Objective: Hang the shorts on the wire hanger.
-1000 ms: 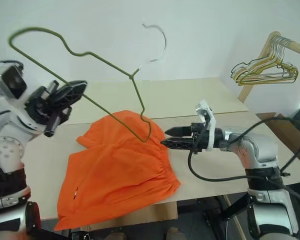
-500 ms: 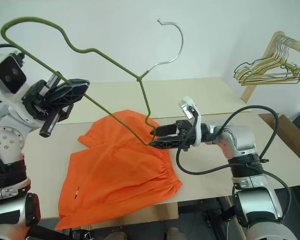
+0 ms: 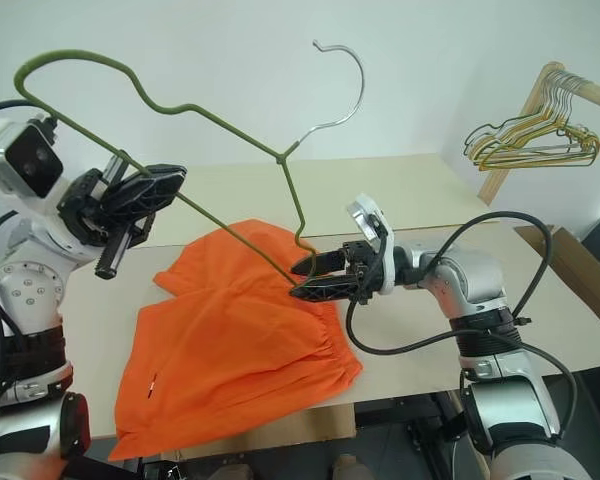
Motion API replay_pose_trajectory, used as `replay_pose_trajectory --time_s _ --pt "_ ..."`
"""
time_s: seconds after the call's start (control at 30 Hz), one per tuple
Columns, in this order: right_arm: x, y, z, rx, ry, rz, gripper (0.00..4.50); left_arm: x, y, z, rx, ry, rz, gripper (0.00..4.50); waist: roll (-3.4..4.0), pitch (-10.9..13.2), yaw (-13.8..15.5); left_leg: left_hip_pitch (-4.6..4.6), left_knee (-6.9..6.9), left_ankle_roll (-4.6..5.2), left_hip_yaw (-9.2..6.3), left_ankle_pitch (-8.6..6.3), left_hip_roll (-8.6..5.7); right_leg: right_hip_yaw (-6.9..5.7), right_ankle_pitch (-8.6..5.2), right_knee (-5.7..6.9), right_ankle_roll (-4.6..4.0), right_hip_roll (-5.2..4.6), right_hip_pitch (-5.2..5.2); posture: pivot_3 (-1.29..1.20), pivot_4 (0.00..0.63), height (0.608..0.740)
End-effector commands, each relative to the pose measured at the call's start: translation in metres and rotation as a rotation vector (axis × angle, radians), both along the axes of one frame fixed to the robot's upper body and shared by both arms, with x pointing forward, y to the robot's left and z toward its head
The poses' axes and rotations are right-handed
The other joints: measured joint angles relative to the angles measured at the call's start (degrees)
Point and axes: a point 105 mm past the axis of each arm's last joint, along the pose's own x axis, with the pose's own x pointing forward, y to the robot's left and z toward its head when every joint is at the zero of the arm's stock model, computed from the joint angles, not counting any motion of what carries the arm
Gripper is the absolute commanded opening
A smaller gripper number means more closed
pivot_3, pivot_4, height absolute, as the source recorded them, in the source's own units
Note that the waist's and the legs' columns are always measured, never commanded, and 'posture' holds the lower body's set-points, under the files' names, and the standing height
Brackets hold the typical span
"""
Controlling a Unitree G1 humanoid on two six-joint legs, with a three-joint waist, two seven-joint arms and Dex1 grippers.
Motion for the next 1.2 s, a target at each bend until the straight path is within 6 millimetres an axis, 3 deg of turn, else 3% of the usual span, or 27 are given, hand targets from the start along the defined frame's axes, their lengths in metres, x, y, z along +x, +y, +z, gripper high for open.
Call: replay_pose_trajectory --time_s 0.03,0.1,0.33,0.43,0.5,0.53,0.67,0.8,0.9,1.0,1.1,1.2 --pt "-0.001 0.005 0.013 0.018 -0.057 0.016 3.79 0.001 0.0 0.002 -0.007 -0.025 0.024 0.0 0.0 0.0 0.0 0.0 0.0 0.0 0.0 0.0 0.0 0.0 0.0 0.0 0.0 0.0 0.0 0.06 0.0 0.74" --pt "0.0 0.006 0.014 0.02 -0.057 0.015 3.35 0.002 0.001 0.0 -0.003 -0.018 0.03 0.0 0.0 0.0 0.0 0.0 0.0 0.0 0.0 0.0 0.0 0.0 0.0 0.01 0.0 0.0 0.0 0.06 0.0 0.74" --pt "0.002 0.007 0.015 0.022 -0.057 0.009 0.83 0.009 0.003 -0.005 0.002 0.012 0.063 0.0 0.0 0.0 0.0 0.0 0.01 0.0 -0.01 0.0 0.0 -0.01 0.0 0.02 0.0 0.0 0.0 0.06 0.0 0.74" --pt "0.002 0.007 0.015 0.024 -0.057 0.014 0.05 0.015 0.006 -0.01 -0.007 0.033 0.087 0.0 0.0 0.0 0.0 0.02 0.01 0.0 -0.01 0.0 0.0 -0.01 0.0 0.03 0.0 0.0 0.0 0.06 0.0 0.74" --pt "0.001 0.007 0.015 0.027 -0.056 0.015 0.05 0.018 0.008 -0.014 -0.013 0.067 0.088 0.0 0.0 0.0 0.0 0.01 0.02 0.0 -0.02 0.0 0.01 -0.02 0.0 0.03 0.0 0.01 0.0 0.06 0.0 0.74" --pt "0.001 0.007 0.016 0.031 -0.055 0.013 0.01 0.022 0.01 -0.017 -0.014 0.086 0.102 0.26 0.0 0.0 0.0 0.0 0.03 0.0 -0.02 0.0 0.0 -0.02 0.0 0.03 0.0 0.0 0.0 0.06 0.0 0.74" --pt "-0.001 0.005 0.021 0.068 -0.043 0.003 0.0 0.035 0.009 -0.04 0.077 0.157 0.183 1.48 0.01 0.0 0.0 -0.01 0.04 0.0 -0.02 0.0 -0.01 -0.02 0.0 0.02 0.0 0.0 0.0 0.05 0.0 0.74" --pt "-0.002 -0.011 0.028 0.12 -0.002 -0.071 0.0 0.045 0.015 -0.071 0.179 0.249 0.257 2.72 0.01 0.0 0.0 -0.05 0.04 0.0 -0.03 0.0 0.0 -0.02 0.0 0.02 0.0 -0.01 -0.03 0.03 0.0 0.74" --pt "-0.007 -0.027 0.021 0.103 0.038 -0.123 0.0 0.048 0.022 -0.089 0.258 0.276 0.303 3.6 0.01 0.0 0.0 -0.08 0.04 0.01 -0.03 -0.01 0.01 -0.06 0.0 -0.02 -0.01 -0.01 -0.04 0.01 0.0 0.74" --pt "-0.01 -0.051 0.006 0.037 0.136 -0.224 0.0 0.048 0.024 -0.111 0.441 0.23 0.361 4.48 0.01 0.0 0.0 -0.1 0.04 0.02 -0.01 -0.01 0.0 -0.07 0.0 -0.07 0.0 -0.04 -0.04 0.0 0.0 0.74" --pt "-0.017 -0.078 -0.017 -0.065 0.296 -0.332 0.0 0.049 0.024 -0.128 0.62 0.144 0.425 4.48 0.02 0.0 0.1 -0.1 0.04 0.02 0.03 -0.01 -0.03 -0.07 -0.01 -0.1 0.0 -0.09 -0.02 -0.01 0.0 0.74" --pt "-0.034 -0.099 -0.041 -0.183 0.424 -0.394 0.0 0.039 0.021 -0.135 0.729 0.052 0.38 4.48 0.02 0.0 0.0 -0.1 0.04 0.03 0.04 -0.02 -0.01 -0.07 -0.01 -0.14 0.0 -0.08 -0.01 -0.03 0.0 0.74"
